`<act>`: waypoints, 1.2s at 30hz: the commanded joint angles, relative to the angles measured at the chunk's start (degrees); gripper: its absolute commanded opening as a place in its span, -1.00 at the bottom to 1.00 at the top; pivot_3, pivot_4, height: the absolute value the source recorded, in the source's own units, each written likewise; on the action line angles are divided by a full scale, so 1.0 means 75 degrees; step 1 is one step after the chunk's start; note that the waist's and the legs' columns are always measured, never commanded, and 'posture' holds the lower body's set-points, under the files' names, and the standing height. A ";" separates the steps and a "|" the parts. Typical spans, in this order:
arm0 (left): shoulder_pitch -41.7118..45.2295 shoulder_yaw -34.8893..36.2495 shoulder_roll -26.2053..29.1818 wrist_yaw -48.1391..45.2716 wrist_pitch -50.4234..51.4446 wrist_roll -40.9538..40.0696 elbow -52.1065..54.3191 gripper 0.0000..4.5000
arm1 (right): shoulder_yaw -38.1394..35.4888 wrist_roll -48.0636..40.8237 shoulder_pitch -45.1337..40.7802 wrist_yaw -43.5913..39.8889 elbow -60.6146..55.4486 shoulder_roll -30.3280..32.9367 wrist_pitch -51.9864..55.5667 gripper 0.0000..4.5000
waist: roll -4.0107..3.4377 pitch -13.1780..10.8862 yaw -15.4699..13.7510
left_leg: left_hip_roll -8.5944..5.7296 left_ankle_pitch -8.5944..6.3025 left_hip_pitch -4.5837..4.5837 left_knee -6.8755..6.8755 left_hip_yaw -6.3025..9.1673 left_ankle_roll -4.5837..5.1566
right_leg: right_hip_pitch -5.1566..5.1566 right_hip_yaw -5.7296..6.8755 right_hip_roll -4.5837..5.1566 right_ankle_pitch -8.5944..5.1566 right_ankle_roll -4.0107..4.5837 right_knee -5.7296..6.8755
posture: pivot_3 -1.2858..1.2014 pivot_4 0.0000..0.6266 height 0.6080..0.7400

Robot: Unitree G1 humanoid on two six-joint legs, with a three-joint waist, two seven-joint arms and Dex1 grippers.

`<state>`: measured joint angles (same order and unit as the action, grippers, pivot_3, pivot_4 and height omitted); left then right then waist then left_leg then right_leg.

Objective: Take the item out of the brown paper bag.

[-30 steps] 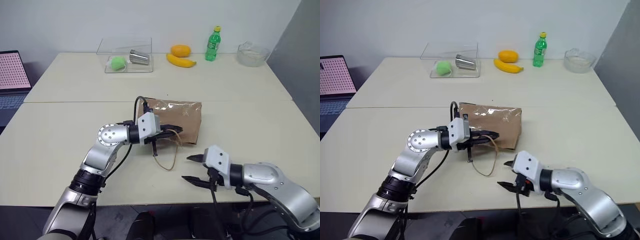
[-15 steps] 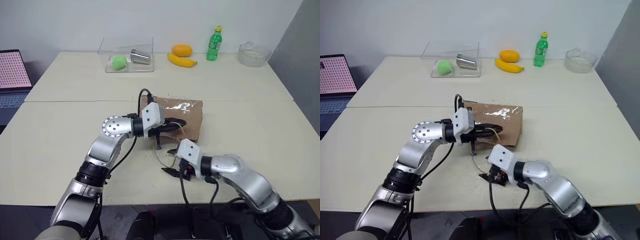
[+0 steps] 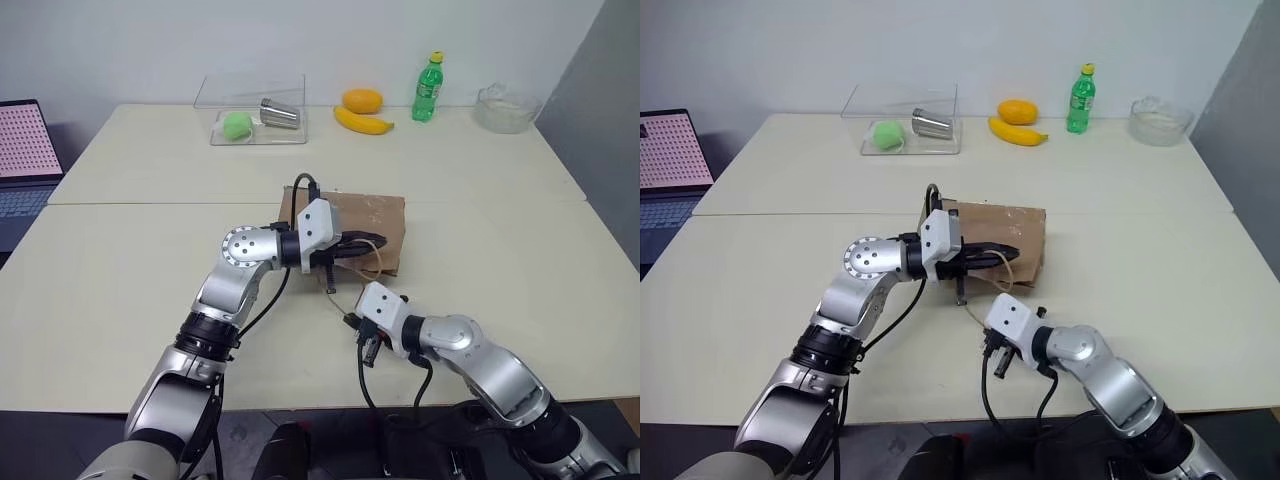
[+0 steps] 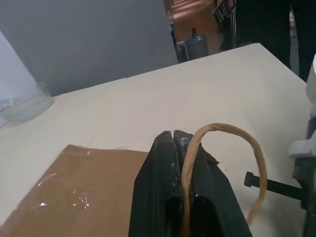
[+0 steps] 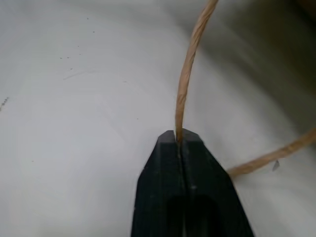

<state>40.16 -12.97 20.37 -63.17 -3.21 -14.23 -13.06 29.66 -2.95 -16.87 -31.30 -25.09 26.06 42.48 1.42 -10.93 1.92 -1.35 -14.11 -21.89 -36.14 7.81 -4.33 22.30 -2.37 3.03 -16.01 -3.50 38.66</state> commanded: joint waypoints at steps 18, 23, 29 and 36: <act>0.3766 0.1482 0.0213 0.0666 0.1584 -0.0200 -0.2835 -1.00 | 0.1255 0.1932 0.0689 0.0148 0.1715 -0.0296 -0.1437 -0.99 | 0.0015 0.0017 0.0177 | -0.0002 0.0001 0.0014 -0.0004 0.0002 0.0000 | -0.0004 0.0002 -0.0002 -0.0001 -0.0003 0.0022 | 0.03 -0.52 1.00; 0.4748 0.1607 -0.0227 0.0973 0.1316 -0.0116 -0.3834 -1.00 | 0.1159 0.2355 0.1521 0.0187 0.1179 0.0211 -0.1607 -0.99 | 0.0021 0.0063 0.0073 | -0.0016 -0.0001 0.0007 0.0000 0.0006 0.0000 | -0.0014 0.0005 0.0008 -0.0013 -0.0022 -0.0007 | 0.03 -0.52 1.00; 0.5129 0.1829 -0.0375 0.0647 0.0946 -0.0223 -0.4530 -1.00 | 0.1014 0.2799 0.1625 0.0148 0.0753 0.0247 -0.1440 -0.99 | 0.0017 0.0092 0.0062 | -0.0022 -0.0002 0.0016 0.0002 -0.0001 0.0001 | -0.0020 -0.0002 0.0014 -0.0038 -0.0065 -0.0005 | 0.03 -0.52 1.00; 0.4087 0.1771 -0.0242 -0.0704 0.2026 -0.0877 -0.2989 -1.00 | -0.0052 0.2449 0.1770 0.0209 -0.0073 0.0125 -0.1356 -0.73 | 0.0017 0.0091 0.0046 | -0.0022 -0.0002 0.0003 0.0001 0.0005 0.0000 | -0.0015 0.0000 0.0014 -0.0033 -0.0056 -0.0007 | 0.03 -0.52 1.00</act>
<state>71.02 -0.15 17.86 -66.30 9.95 -18.41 -40.25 31.21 16.01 -5.45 -28.69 -26.75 25.78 28.64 1.55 -10.25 2.26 -1.52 -14.12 -21.89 -36.14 7.85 -4.33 22.20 -2.38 3.14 -16.20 -3.82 38.61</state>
